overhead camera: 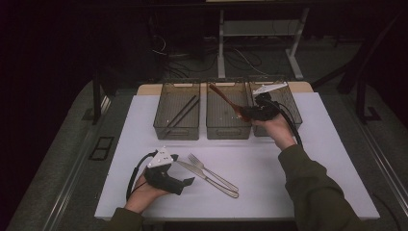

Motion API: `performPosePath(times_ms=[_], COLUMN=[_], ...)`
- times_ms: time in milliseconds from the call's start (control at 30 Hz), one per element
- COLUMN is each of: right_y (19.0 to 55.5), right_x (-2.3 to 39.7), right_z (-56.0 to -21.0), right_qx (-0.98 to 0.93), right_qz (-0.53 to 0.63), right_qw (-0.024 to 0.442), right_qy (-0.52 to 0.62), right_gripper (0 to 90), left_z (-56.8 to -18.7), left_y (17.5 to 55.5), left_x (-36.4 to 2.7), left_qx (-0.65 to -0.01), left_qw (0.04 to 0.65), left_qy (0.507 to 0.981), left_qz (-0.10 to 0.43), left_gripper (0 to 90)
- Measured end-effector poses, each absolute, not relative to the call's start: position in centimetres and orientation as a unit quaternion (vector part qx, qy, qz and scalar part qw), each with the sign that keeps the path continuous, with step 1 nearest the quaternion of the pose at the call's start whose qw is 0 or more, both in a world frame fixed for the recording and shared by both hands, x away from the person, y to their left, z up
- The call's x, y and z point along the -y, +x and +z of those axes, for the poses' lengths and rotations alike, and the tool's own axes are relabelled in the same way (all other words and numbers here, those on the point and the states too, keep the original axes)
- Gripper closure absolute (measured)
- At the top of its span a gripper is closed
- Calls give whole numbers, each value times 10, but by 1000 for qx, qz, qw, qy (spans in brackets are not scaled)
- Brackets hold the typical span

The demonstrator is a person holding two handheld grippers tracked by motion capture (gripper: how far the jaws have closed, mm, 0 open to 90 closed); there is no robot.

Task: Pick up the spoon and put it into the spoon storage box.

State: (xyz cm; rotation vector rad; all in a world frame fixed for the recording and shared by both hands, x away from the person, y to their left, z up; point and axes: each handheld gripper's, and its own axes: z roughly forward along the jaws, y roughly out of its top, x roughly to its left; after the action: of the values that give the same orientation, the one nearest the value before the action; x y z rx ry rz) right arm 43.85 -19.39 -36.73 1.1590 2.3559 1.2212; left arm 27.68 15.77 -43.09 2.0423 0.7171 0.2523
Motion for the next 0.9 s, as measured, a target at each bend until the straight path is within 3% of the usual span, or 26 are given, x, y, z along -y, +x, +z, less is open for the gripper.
performPosePath(times_ms=[667, 900], right_y=[453, 452], right_x=[182, 184], right_z=[-381, -378], right_qx=[-822, -816], right_qz=[369, 383], right_qw=[124, 136], right_qy=[416, 411], right_gripper=[808, 658], left_z=[-431, -430], left_y=[277, 276], left_x=[-158, -158], left_qx=[-289, -289], left_qw=[463, 463], left_qy=[832, 832], left_qz=[103, 102], left_gripper=[0, 0])
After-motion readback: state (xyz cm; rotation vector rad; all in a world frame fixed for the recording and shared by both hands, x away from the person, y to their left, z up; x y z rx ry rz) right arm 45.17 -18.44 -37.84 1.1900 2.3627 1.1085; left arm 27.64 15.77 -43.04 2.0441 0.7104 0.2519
